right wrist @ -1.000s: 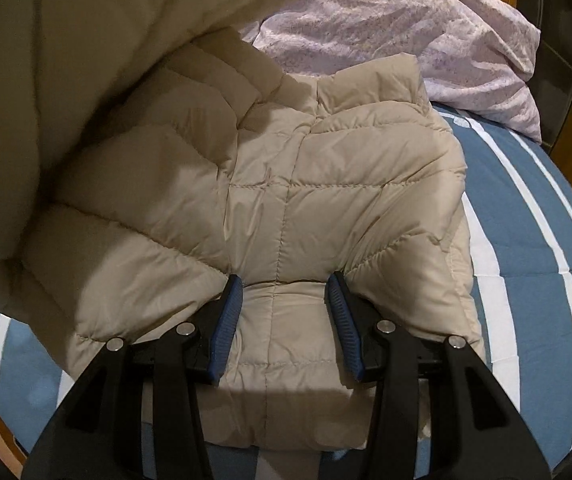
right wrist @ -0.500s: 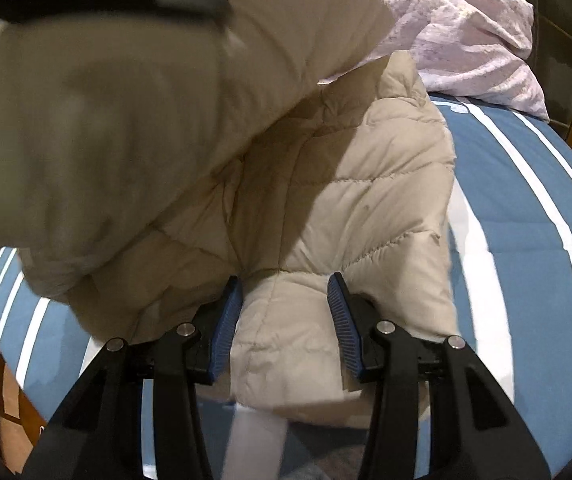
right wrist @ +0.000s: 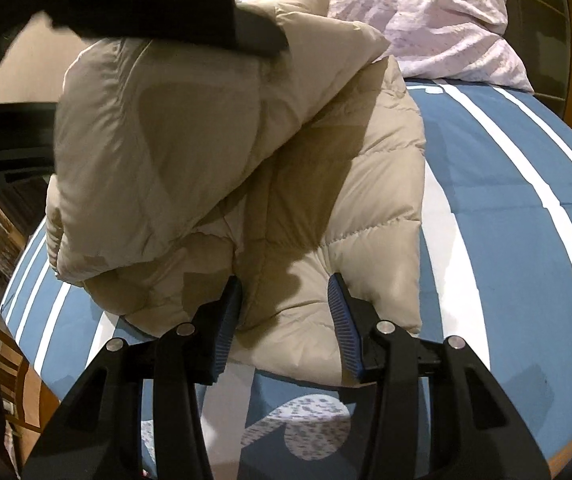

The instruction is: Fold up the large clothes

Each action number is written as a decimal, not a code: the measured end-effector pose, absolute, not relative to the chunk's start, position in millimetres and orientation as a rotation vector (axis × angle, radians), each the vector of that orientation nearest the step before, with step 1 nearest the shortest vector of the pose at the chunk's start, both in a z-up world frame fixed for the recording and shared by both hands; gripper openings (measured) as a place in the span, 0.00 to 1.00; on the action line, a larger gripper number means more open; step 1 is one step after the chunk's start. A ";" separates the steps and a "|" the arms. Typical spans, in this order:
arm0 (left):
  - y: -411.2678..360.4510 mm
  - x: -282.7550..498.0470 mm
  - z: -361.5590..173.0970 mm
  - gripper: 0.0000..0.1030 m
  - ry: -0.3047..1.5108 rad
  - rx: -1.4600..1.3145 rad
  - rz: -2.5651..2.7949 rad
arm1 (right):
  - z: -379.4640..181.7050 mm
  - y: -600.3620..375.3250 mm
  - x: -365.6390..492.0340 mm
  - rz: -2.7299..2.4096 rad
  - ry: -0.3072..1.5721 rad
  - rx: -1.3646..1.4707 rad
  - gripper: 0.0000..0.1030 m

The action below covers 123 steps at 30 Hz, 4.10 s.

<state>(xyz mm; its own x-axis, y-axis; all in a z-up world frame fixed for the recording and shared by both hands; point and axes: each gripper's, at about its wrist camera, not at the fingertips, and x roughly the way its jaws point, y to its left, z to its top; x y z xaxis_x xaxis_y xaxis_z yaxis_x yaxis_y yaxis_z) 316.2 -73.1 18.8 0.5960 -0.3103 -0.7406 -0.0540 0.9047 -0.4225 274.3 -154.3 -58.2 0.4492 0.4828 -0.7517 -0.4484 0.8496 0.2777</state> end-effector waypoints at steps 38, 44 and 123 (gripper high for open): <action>32.2 303.4 -14.2 0.51 0.918 -0.272 0.220 | -42.8 -223.6 295.4 0.348 0.938 0.172 0.46; 20.5 309.1 -27.1 0.52 0.931 -0.271 0.178 | -4.2 -225.6 305.6 0.341 0.847 0.187 0.46; 42.6 415.7 -65.1 0.77 0.778 -0.057 0.342 | -66.0 -136.8 412.7 0.262 0.842 0.040 0.39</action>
<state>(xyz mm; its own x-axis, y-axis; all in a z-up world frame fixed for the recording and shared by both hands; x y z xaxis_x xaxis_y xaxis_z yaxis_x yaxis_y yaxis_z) 415.7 42.6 -65.1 0.6599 0.2810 -0.6968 -0.3227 0.9435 0.0749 412.7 -136.8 -66.0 0.6359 0.2450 -0.7318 -0.2132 0.9671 0.1385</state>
